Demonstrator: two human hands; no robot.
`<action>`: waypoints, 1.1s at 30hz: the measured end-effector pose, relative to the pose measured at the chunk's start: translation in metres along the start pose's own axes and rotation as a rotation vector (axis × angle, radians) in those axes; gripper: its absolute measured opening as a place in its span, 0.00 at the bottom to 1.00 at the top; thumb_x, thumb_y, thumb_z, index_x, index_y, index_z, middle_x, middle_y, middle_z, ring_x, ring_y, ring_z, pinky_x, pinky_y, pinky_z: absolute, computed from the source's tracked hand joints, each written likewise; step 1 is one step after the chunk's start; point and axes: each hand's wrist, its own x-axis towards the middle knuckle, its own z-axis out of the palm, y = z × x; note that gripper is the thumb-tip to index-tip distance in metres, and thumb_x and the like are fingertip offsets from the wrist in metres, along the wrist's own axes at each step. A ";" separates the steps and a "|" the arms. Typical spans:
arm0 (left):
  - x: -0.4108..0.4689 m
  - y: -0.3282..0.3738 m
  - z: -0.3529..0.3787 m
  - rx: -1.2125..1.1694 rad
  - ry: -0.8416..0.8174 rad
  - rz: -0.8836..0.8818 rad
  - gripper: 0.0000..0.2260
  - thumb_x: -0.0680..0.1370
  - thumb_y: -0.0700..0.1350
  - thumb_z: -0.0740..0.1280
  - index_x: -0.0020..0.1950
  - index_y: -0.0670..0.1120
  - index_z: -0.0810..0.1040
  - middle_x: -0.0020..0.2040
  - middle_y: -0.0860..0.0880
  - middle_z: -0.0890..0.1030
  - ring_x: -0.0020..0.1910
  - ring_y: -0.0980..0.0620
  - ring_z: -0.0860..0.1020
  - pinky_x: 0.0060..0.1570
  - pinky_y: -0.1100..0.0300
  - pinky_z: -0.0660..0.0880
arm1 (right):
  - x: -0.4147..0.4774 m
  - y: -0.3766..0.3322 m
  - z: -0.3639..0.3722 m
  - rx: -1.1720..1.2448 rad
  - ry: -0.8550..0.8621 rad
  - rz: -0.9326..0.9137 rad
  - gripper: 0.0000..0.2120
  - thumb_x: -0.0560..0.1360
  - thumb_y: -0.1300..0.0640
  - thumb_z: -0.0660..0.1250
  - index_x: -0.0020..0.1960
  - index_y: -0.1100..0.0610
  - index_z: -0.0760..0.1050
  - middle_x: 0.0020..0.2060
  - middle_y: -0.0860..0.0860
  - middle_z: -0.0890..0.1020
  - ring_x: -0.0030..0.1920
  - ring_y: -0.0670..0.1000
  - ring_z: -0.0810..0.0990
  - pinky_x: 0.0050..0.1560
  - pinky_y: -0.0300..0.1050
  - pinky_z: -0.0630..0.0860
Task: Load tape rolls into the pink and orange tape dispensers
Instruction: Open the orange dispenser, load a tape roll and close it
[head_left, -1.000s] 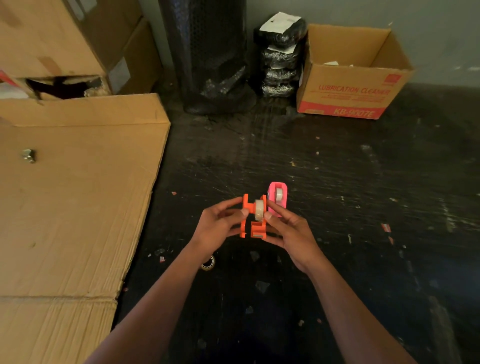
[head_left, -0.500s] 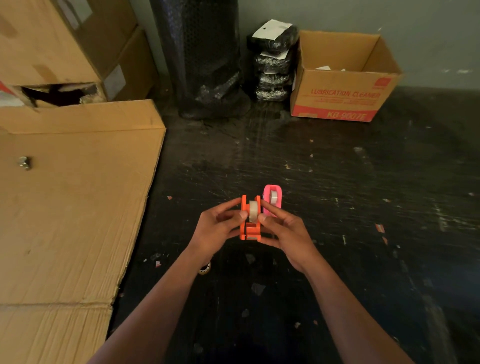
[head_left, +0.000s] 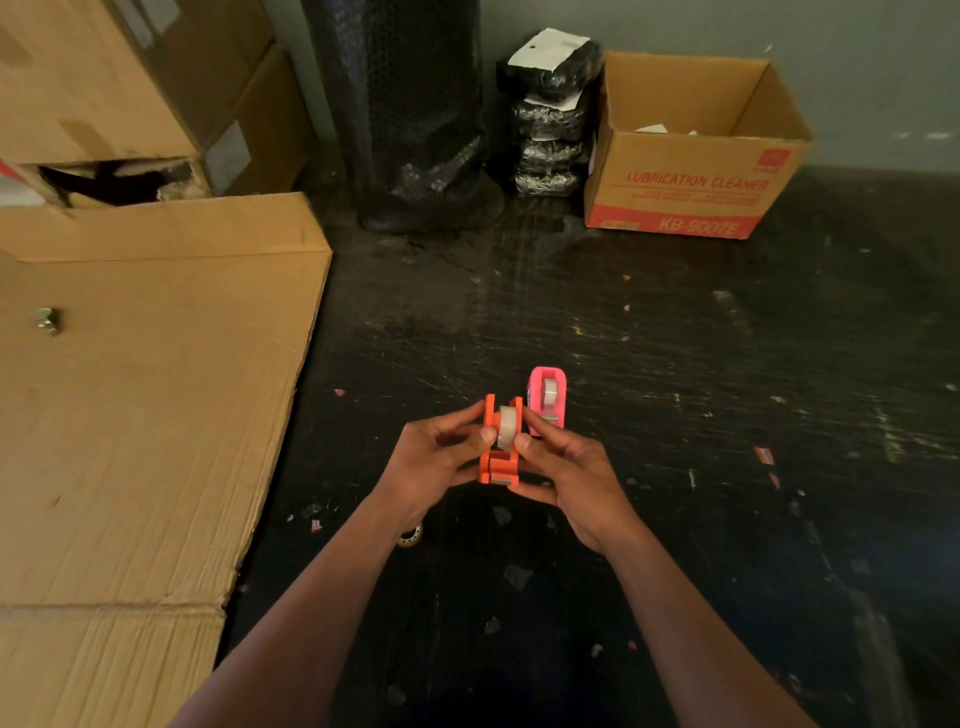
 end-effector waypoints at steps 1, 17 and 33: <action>0.000 0.000 -0.001 -0.001 -0.004 -0.004 0.17 0.80 0.38 0.71 0.65 0.54 0.82 0.57 0.48 0.88 0.56 0.50 0.87 0.51 0.54 0.85 | 0.000 0.000 0.000 0.002 -0.002 0.002 0.19 0.83 0.59 0.68 0.69 0.41 0.77 0.57 0.48 0.89 0.60 0.49 0.87 0.62 0.55 0.83; -0.004 -0.002 0.002 -0.051 0.044 -0.042 0.14 0.81 0.37 0.68 0.64 0.51 0.82 0.58 0.46 0.88 0.56 0.50 0.87 0.48 0.58 0.85 | 0.004 0.007 0.000 0.021 0.039 0.003 0.19 0.83 0.57 0.68 0.71 0.41 0.77 0.57 0.50 0.89 0.61 0.51 0.87 0.61 0.56 0.83; -0.001 0.012 -0.010 0.164 -0.115 -0.060 0.24 0.79 0.32 0.69 0.74 0.49 0.76 0.60 0.45 0.87 0.58 0.49 0.86 0.58 0.54 0.84 | 0.006 0.000 -0.001 0.024 0.021 0.002 0.21 0.83 0.58 0.67 0.76 0.47 0.74 0.57 0.52 0.89 0.61 0.51 0.87 0.62 0.55 0.83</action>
